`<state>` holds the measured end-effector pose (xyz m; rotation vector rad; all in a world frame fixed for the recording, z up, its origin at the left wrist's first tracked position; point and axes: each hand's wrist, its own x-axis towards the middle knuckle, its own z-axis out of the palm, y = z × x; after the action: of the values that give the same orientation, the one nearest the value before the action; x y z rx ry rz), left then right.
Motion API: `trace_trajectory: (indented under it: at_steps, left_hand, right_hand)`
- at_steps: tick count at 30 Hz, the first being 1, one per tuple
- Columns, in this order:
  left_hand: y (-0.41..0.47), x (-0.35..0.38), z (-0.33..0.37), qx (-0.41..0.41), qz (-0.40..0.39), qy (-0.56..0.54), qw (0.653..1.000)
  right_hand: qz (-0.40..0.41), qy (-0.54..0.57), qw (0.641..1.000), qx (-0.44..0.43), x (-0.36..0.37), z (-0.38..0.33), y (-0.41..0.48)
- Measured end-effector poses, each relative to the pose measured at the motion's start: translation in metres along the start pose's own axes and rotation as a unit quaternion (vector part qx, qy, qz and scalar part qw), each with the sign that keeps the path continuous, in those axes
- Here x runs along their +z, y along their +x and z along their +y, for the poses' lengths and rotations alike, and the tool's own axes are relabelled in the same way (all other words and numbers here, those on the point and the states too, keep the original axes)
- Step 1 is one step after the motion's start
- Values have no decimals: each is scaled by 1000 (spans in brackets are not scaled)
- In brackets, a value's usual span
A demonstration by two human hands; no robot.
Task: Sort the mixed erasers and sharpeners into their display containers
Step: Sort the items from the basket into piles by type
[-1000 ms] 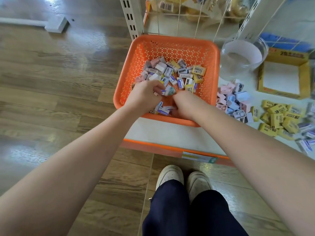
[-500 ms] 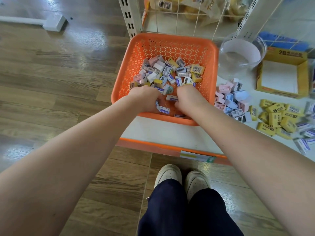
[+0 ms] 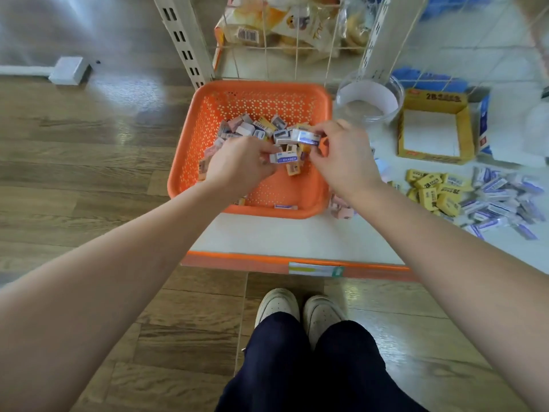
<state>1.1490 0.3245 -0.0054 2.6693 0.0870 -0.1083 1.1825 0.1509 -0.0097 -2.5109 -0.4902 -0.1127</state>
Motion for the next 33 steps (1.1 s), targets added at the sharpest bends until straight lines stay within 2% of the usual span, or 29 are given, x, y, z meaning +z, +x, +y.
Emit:
trace_trajectory:
  at_steps: [4,8,15,21,27,33]
  left_hand:
    - [0,-3,48,25,25,-5,999]
    - [4,11,103,56,-7,-25,998]
    - [20,90,193,117,-84,-8,990]
    - [27,152,238,152,-111,-8,982]
    - [33,186,254,196,-84,55,976]
    - [44,201,257,216,-62,56,973]
  right_hand:
    - [52,4,997,56,-40,28,-18]
    - [52,-31,993,104,-84,72,-43]
    - [78,-57,975,202,-129,171,-93]
    - [85,-46,956,276,-132,234,-127]
    - [121,-9,948,294,-105,266,-144]
    - [194,-4,944,266,-89,273,-162]
